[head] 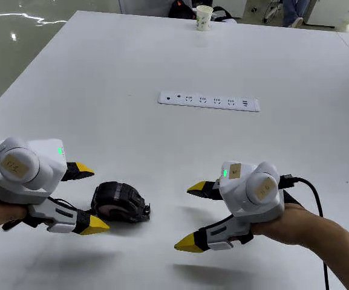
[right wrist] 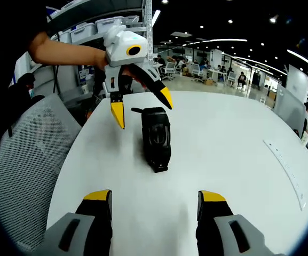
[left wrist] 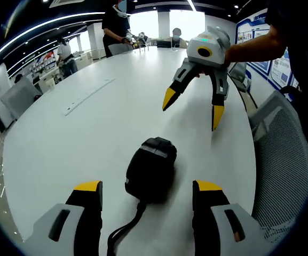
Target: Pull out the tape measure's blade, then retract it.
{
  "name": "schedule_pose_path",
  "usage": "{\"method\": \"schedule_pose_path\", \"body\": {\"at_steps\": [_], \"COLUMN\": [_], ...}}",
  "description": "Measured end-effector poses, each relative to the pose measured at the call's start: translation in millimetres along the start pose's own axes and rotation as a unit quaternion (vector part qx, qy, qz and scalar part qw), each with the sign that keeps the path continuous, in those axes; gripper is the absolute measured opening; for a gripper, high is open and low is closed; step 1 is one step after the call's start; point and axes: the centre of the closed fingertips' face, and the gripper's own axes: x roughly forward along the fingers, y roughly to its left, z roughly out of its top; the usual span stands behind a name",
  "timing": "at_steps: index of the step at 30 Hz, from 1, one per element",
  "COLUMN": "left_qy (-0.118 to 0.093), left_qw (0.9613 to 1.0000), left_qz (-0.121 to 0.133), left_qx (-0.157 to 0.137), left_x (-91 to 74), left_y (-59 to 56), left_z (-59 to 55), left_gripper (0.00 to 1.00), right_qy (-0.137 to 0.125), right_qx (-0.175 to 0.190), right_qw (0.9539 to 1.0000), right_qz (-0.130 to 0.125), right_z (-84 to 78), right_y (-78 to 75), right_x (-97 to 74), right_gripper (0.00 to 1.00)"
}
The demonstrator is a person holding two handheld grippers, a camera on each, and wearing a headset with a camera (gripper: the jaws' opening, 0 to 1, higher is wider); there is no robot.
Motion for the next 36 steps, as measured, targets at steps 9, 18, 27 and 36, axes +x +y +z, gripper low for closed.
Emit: {"method": "schedule_pose_path", "body": {"at_steps": [9,18,27,36], "left_qy": [0.010,0.017,0.036,0.052], "left_qw": [0.9994,0.9975,0.9943,0.9915], "left_qz": [-0.019,-0.044,-0.068,-0.080], "left_qx": [0.025,0.052,0.073,0.088], "left_x": [3.5,7.3,12.7,19.5], "left_y": [0.6,-1.2,-2.4,-3.1], "left_z": [-0.9,1.1,-2.1,-8.5], "left_gripper": [0.53,0.40,0.34,0.27], "right_qy": [0.003,0.011,0.015,0.028], "right_qx": [-0.037,-0.075,-0.084,-0.097], "right_qw": [0.9992,0.9967,0.9956,0.9934], "right_qz": [0.016,0.028,0.038,0.054], "right_z": [5.8,10.2,16.7,14.5], "right_y": [-2.3,-6.3,-8.5,-5.1], "right_x": [16.3,26.8,40.6,54.9], "right_gripper": [0.51,0.37,0.28,0.21]}}
